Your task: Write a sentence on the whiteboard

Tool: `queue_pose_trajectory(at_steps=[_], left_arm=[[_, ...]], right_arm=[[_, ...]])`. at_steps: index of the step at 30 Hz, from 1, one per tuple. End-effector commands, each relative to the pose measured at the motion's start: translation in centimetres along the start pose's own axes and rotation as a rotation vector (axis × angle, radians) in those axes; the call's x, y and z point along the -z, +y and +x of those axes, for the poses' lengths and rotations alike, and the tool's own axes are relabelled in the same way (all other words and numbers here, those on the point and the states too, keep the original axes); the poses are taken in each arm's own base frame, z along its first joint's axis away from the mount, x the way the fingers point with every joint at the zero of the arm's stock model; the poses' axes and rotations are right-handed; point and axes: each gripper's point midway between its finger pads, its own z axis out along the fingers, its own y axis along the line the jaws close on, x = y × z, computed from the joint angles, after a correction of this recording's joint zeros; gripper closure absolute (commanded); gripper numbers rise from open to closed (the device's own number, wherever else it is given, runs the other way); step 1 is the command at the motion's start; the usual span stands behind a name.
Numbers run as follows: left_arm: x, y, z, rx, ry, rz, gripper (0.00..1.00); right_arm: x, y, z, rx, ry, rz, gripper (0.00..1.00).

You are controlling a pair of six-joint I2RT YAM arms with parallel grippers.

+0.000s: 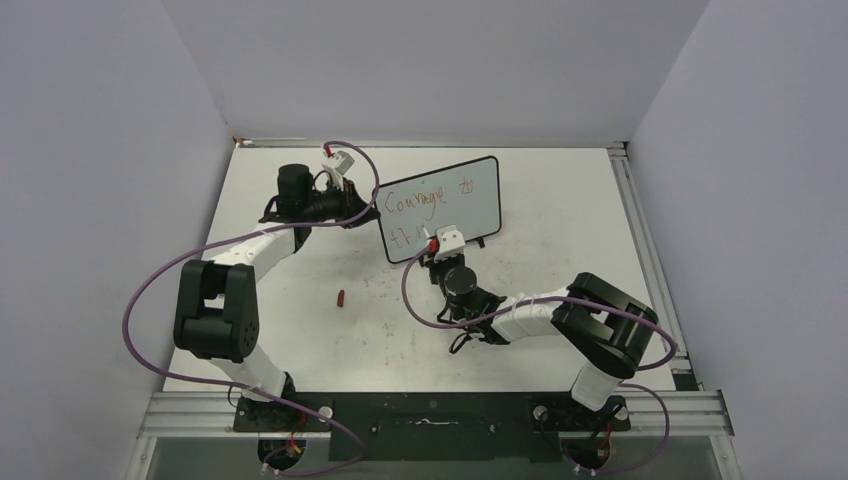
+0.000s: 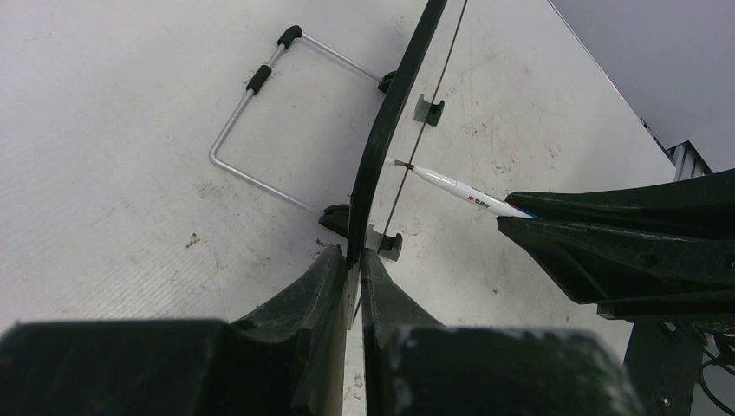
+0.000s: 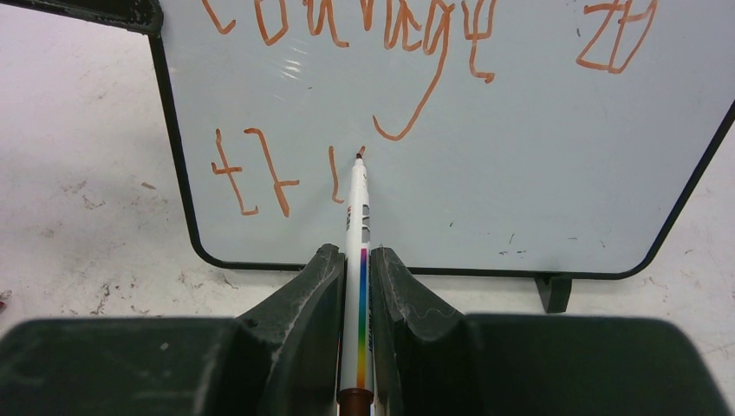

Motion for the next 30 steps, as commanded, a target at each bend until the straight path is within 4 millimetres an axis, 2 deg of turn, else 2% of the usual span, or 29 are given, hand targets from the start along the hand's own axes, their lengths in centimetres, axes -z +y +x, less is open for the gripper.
queue_pose_trajectory(at_steps=[1,10,17,25,30], left_arm=[[0.8,-1.9,-2.8,-0.065,-0.048,0.045,1.0],[0.8,-1.9,-2.9,-0.067,-0.051,0.046,1.0],[0.8,-2.0,-2.9,-0.067,-0.052,0.047,1.0],[0.9,-2.1,-3.0,-0.068,-0.054,0.048,1.0],[0.9,-2.0,-3.1,-0.07,-0.056,0.046,1.0]], right_arm=[[0.1,0.7,0.2,-0.033,-0.003,-0.008,0.95],[1.3,2.7,2.9,-0.035,0.051,-0.046,0.95],[1.6,4.3,4.1,-0.032,0.076,-0.085,0.95],[1.9,4.9,3.2,-0.036,0.059,-0.098,0.95],[2.5,4.8,1.5,-0.047,0.032,-0.104,0.95]])
